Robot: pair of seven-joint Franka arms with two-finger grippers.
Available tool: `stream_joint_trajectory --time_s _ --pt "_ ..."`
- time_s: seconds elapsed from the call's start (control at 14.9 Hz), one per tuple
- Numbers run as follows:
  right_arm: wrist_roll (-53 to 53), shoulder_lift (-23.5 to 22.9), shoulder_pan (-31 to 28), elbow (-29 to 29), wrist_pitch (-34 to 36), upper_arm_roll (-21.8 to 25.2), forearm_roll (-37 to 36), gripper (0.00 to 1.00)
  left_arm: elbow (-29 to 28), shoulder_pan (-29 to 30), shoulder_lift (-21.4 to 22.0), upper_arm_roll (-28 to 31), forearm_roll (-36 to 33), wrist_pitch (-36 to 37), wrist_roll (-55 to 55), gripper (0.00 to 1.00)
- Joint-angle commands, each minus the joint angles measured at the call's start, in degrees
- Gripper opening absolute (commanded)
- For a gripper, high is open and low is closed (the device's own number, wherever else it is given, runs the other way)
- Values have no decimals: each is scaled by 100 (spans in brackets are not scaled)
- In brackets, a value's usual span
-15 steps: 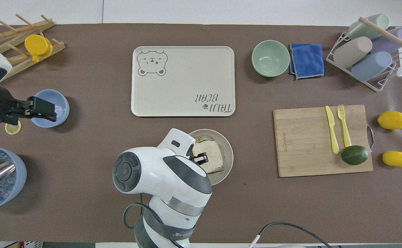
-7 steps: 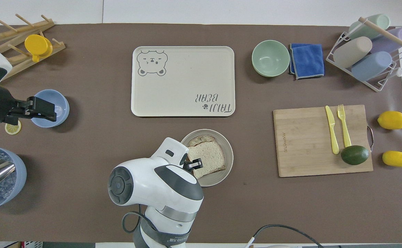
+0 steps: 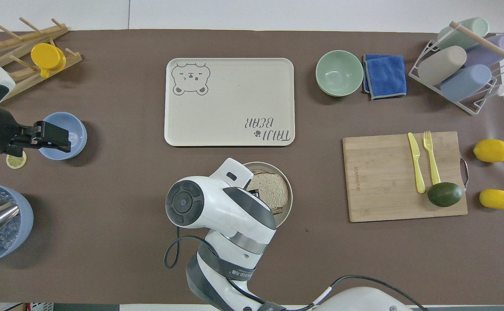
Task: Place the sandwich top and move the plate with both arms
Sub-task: 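Release the bread with the right gripper while the left gripper reaches the plate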
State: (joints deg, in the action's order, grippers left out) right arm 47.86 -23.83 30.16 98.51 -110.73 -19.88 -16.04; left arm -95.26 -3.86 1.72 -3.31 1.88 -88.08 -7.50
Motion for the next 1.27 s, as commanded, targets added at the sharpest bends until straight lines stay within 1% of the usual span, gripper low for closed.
stream_joint_trajectory --time_s 0.0,0.07,0.13,0.2,0.27,0.54,0.6,0.74,0.87,0.94,1.07,1.14,1.21 --pt "170 45 33 11 -115 -51 259 46 -27 70 74 -30 67 10 20 100" --pt "223 71 42 -42 -107 -51 268 58 -27 70 74 -30 67 10 20 100" --pt "189 132 -18 -112 -28 -51 269 66 -27 70 74 -30 67 10 29 100" --pt "127 289 -141 -147 77 -51 269 81 -27 70 74 -30 67 1 29 100" --pt "66 421 -360 -148 113 -51 269 100 -27 70 65 -30 67 1 29 100" --pt "-689 1185 -1387 -148 709 -42 408 100 -36 70 74 -30 67 1 73 100" --pt "-873 1309 -1686 -174 876 -42 479 100 -36 61 74 -30 67 1 47 100" --pt "-1540 1573 -2345 -331 1376 -25 995 100 -97 -9 92 -39 67 -7 55 100" --pt "-1990 1880 -2812 -455 1869 10 1112 100 -386 -36 232 -65 67 -173 56 100" --pt "-2183 2030 -3049 -490 2106 19 1112 100 -623 -71 345 -82 67 -322 47 100" --pt "-3076 2206 -3515 -543 2406 37 1112 100 -1001 -272 513 -82 67 -647 38 100" --pt "-3481 2216 -3717 -569 2477 80 1069 100 -1142 -351 583 -82 67 -779 29 100" --pt "-3773 2207 -3719 -578 2486 377 1129 100 -1283 -448 645 -91 75 -885 12 100"
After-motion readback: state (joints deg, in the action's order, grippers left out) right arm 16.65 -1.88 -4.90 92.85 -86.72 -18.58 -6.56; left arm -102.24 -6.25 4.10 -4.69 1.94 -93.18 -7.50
